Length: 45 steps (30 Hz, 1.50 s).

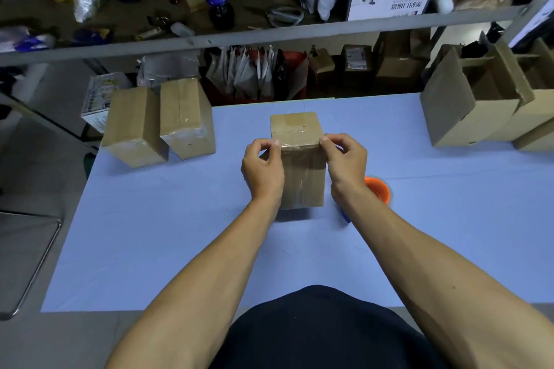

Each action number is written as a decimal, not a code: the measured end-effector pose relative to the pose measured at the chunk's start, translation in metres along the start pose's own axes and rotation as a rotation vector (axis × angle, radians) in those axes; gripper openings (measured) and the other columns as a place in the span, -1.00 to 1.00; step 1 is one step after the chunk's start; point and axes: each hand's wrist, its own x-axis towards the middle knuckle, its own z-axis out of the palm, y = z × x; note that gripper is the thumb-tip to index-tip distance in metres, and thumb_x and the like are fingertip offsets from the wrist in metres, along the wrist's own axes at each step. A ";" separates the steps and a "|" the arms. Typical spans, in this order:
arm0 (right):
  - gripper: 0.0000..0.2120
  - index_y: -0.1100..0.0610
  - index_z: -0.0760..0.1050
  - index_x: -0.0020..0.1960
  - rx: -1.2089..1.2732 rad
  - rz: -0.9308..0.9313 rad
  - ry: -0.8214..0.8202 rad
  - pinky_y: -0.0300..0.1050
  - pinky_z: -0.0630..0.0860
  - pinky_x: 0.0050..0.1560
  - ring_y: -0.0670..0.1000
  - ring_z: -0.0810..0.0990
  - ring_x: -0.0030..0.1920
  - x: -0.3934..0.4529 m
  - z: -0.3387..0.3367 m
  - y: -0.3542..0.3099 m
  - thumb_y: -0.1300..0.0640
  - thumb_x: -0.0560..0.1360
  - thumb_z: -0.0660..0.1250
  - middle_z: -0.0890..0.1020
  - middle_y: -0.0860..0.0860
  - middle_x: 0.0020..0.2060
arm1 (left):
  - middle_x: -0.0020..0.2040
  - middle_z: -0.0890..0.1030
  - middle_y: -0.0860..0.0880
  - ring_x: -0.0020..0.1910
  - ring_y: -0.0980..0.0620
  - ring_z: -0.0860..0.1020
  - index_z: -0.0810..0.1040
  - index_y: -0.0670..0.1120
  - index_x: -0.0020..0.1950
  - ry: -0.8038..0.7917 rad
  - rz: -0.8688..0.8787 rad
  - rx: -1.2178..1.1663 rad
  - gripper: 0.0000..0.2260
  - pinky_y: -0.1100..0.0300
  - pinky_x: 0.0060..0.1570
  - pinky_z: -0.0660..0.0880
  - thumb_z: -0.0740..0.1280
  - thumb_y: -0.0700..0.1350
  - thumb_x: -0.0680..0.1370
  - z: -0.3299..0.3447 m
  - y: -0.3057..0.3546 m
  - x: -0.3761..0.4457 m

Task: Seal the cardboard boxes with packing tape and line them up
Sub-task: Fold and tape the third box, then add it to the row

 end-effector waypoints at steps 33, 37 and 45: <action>-0.70 -0.08 0.51 0.34 -0.233 -0.083 -0.251 -0.16 0.48 0.15 -0.16 0.58 0.13 -0.046 -0.020 0.033 0.05 0.63 0.24 0.66 -0.17 0.08 | 0.29 0.59 0.06 0.25 0.07 0.54 0.37 0.05 0.51 -0.392 -0.130 0.050 -0.48 0.13 0.31 0.44 0.11 0.13 0.56 -0.012 -0.049 -0.031; -0.62 -0.01 0.41 0.47 -0.178 0.019 -0.315 -0.06 0.40 0.39 -0.14 0.50 0.31 -0.040 -0.030 0.033 0.09 0.67 0.17 0.58 -0.09 0.30 | 0.39 0.52 0.01 0.37 0.05 0.47 0.31 -0.03 0.55 -0.429 -0.165 -0.048 -0.52 0.07 0.44 0.35 0.13 0.05 0.64 -0.013 -0.054 -0.031; -0.39 -0.10 0.09 0.59 -0.197 0.071 -0.476 0.00 0.17 0.53 -0.18 0.28 0.47 -0.044 -0.032 0.028 -0.11 0.62 0.25 0.31 -0.16 0.50 | 0.30 0.59 0.00 0.32 0.03 0.52 0.52 -0.05 0.39 -0.379 -0.254 -0.071 -0.67 0.06 0.40 0.39 0.08 -0.07 0.71 -0.015 -0.034 -0.025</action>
